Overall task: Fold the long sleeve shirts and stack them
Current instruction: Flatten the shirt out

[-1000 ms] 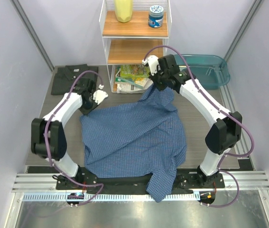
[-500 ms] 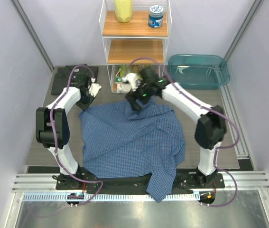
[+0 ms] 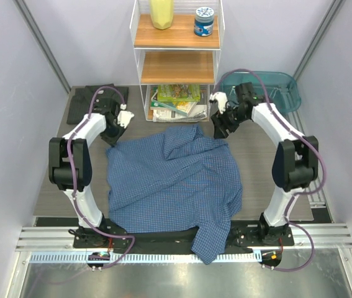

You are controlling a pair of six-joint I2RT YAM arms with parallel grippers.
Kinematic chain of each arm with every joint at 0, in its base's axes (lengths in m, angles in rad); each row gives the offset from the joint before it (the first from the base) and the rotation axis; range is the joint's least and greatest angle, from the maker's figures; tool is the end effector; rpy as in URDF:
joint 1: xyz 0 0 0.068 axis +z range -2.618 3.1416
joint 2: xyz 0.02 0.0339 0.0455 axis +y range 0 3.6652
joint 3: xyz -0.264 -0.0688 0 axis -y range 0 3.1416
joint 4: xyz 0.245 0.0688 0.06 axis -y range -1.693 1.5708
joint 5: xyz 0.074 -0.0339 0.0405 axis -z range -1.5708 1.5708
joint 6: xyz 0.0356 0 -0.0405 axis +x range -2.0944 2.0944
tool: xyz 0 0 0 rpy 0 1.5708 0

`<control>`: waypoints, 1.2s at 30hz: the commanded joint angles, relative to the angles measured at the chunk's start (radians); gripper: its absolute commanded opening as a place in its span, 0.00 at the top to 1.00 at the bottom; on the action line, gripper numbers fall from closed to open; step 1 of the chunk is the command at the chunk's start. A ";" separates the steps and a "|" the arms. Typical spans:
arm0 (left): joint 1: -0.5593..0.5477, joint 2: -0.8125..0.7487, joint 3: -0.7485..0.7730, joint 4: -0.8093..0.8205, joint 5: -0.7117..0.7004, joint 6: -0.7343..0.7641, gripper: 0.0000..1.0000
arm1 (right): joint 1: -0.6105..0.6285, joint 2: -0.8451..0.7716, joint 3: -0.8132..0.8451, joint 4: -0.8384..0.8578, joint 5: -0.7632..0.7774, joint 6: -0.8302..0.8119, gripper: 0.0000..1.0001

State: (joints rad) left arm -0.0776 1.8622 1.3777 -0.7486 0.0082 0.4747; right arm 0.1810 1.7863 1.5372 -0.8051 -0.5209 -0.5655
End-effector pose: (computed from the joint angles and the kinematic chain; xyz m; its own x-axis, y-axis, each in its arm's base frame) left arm 0.3757 -0.0295 0.2019 -0.8000 0.5206 -0.2982 0.5013 0.8531 0.1446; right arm 0.3711 0.0859 0.2779 -0.5089 -0.5656 -0.6489 -0.7943 0.5991 0.1007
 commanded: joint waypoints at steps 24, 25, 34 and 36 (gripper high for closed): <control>0.007 0.049 0.047 -0.040 0.042 0.031 1.00 | 0.149 0.416 0.538 -0.186 -0.068 -0.113 0.30; 0.007 0.049 0.046 -0.041 0.044 0.030 1.00 | 0.147 0.429 0.573 -0.159 -0.068 -0.024 0.29; 0.007 0.017 0.041 -0.046 0.061 0.036 1.00 | 0.135 0.343 0.312 0.173 0.021 0.560 0.28; 0.007 0.012 0.029 -0.043 0.061 0.035 1.00 | 0.137 0.255 0.211 0.305 0.007 0.628 0.28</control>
State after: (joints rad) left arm -0.0769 1.9068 1.3987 -0.7830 0.0383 0.5056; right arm 0.3367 2.1773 1.9171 -0.7498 -0.5400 -0.2611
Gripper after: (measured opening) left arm 0.004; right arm 0.723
